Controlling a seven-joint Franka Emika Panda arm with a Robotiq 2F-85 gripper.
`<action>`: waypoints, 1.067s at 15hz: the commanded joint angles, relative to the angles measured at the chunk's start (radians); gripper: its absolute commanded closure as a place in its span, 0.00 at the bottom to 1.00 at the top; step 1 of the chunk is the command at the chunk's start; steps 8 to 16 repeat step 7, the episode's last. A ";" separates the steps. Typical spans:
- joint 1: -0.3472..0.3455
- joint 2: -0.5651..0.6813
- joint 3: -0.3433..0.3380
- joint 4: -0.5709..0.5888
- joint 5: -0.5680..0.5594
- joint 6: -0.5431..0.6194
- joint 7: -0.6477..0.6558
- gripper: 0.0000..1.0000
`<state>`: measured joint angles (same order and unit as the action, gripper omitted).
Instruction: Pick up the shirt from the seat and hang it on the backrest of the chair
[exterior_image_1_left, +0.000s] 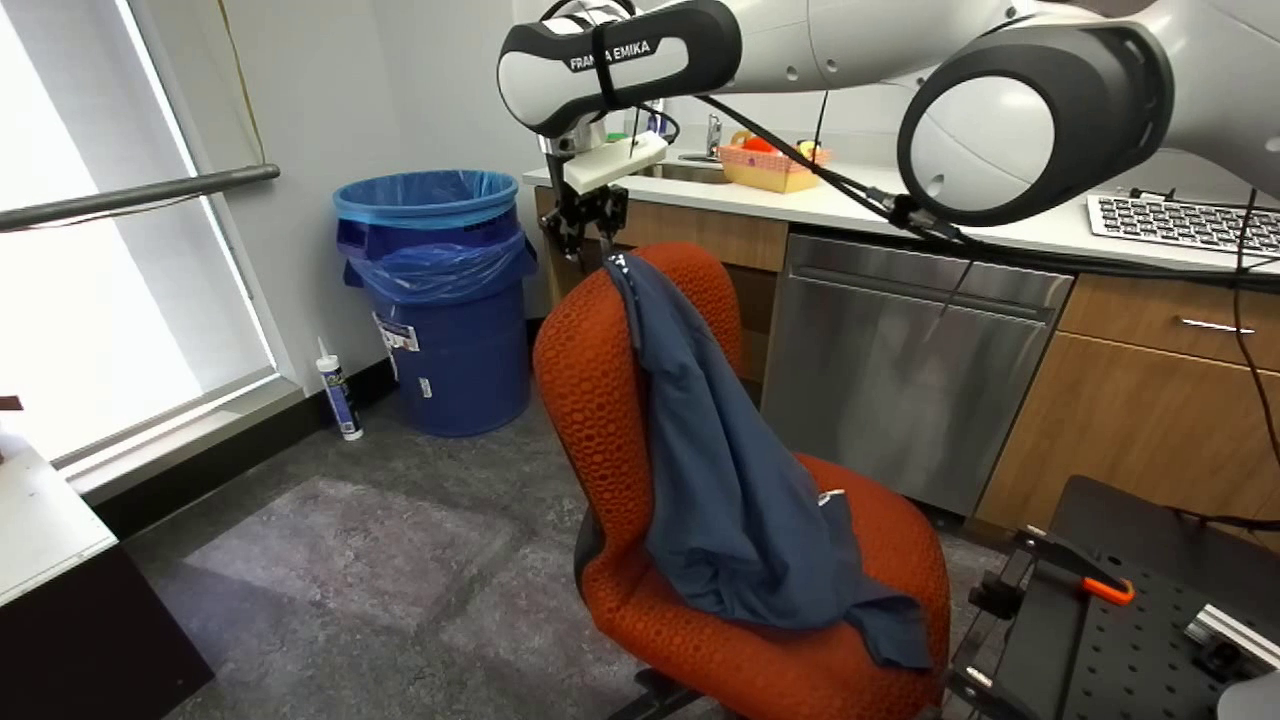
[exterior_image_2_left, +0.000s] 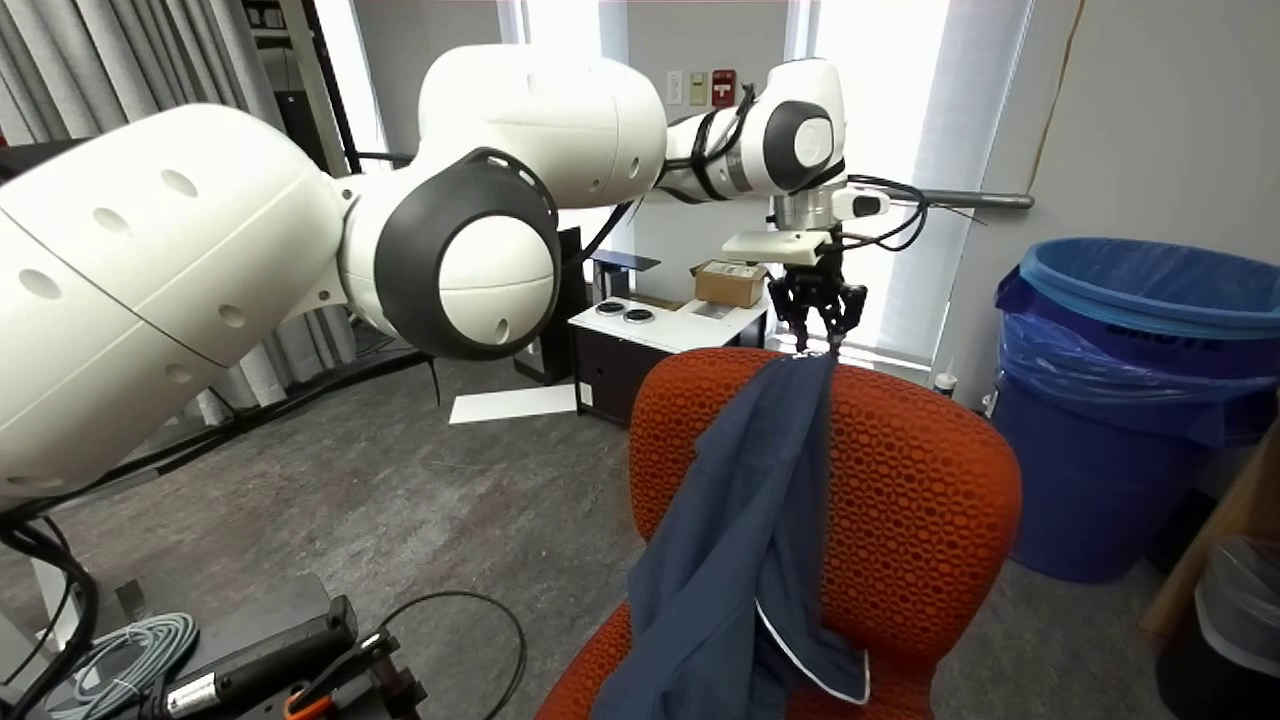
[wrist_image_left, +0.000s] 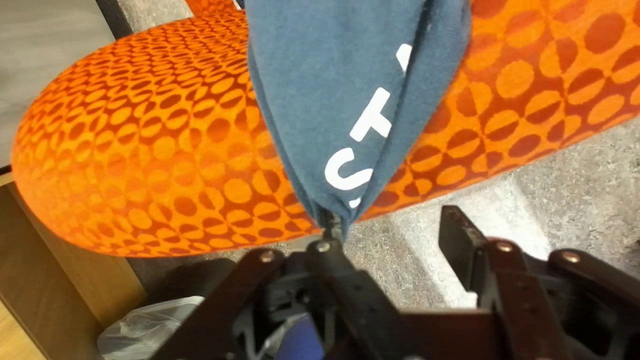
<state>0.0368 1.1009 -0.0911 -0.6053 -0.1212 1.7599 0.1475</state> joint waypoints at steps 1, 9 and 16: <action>0.000 0.002 0.000 0.002 0.000 0.000 0.000 0.42; -0.002 0.006 -0.001 0.008 0.000 0.000 0.000 0.42; -0.002 0.006 -0.001 0.008 0.000 0.000 0.000 0.42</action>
